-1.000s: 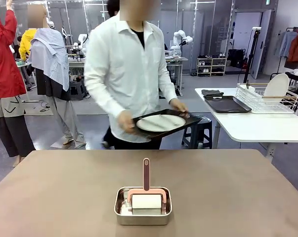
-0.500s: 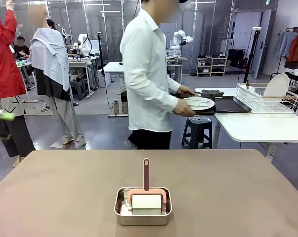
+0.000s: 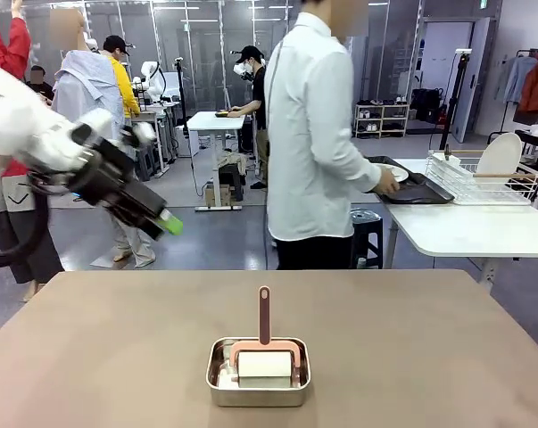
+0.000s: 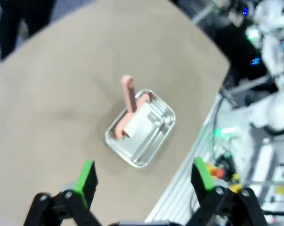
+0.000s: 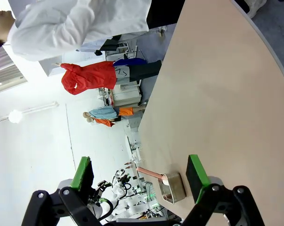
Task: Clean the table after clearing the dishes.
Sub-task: When the right (or left) Handle tray is removed, use the right hand (or left hand) to clean the right (or left) side of the table with the Lint Roller.
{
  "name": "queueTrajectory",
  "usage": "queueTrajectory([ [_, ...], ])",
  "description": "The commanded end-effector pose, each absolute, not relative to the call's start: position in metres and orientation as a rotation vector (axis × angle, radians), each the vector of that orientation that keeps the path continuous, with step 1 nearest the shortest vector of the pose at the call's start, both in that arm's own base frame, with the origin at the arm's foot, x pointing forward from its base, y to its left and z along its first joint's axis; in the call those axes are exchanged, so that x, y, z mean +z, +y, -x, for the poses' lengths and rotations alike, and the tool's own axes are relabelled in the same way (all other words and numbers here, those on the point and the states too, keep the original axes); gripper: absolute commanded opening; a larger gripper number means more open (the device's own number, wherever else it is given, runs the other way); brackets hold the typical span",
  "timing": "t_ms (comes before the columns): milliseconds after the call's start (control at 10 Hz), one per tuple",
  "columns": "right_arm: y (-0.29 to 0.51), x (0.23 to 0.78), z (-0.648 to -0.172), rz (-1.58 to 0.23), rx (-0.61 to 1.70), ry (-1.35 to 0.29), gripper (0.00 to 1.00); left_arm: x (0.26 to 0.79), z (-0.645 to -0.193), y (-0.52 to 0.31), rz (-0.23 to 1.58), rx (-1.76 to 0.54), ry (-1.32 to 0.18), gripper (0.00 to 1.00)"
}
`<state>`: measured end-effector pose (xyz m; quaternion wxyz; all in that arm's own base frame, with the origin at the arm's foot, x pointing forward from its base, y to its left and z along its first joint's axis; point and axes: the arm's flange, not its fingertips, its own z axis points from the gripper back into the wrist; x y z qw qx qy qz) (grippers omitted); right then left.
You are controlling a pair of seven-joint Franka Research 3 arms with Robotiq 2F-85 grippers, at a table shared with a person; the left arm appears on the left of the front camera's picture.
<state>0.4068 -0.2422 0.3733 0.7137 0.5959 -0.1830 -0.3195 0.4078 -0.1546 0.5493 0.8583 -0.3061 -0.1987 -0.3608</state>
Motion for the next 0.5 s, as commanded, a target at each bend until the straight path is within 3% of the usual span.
queueTrajectory([
  [0,-0.242,0.376,-0.404,-1.315,-0.695,-0.396,1.00,0.536,-0.411,-0.181,0.521,-0.949,-0.429,1.00],
  [400,-0.242,0.376,-0.404,-1.315,-0.695,-0.396,1.00,0.533,-0.398,-0.202,0.551,-0.940,-0.373,1.00],
])
